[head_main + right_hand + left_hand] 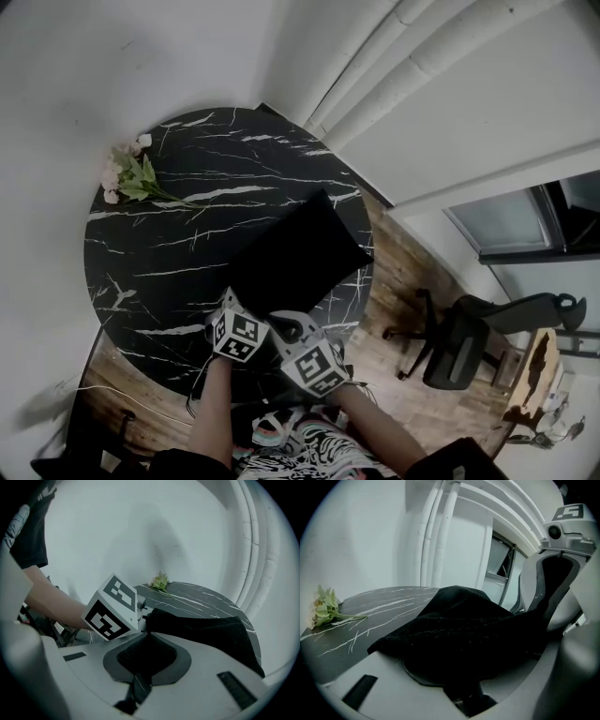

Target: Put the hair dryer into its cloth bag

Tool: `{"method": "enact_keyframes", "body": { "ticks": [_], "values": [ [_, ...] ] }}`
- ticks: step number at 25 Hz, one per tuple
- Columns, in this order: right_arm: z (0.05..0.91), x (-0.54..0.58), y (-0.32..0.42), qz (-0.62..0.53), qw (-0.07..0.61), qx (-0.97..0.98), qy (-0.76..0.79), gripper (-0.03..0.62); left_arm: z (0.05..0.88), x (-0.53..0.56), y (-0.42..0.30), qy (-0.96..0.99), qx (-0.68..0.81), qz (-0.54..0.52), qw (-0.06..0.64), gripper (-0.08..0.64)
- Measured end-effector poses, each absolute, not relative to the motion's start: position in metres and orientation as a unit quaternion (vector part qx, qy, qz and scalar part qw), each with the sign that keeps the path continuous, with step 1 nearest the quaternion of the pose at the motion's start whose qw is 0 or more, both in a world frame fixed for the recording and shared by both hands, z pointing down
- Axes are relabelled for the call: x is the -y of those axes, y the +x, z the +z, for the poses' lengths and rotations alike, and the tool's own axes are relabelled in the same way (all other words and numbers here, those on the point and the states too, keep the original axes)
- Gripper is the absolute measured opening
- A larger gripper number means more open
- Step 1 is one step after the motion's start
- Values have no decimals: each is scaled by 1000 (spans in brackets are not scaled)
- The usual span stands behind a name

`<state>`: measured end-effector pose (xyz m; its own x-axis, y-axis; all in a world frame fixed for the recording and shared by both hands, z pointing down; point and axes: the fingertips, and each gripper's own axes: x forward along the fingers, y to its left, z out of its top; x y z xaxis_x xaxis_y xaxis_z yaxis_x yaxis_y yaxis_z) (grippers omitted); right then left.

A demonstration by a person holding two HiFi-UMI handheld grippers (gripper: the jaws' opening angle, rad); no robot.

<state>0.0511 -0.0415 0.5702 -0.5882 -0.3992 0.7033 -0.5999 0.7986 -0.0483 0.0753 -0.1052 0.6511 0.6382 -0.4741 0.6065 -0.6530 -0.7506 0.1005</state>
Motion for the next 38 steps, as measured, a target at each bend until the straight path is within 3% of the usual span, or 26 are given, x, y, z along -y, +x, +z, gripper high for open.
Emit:
{"method": "enact_keyframes", "body": {
  "ticks": [8,12,17,38],
  "values": [
    [574,43,53,143,356,876,293,28,650,103,77,892,317,282,154,121],
    [572,45,50,148,349,877,297,28,647,102,78,896,315,262,170,235],
    [572,43,46,145,355,876,291,28,648,100,72,894,313,274,164,284],
    [572,40,37,159,349,875,297,28,636,99,-16,875,376,259,161,319]
  ]
}}
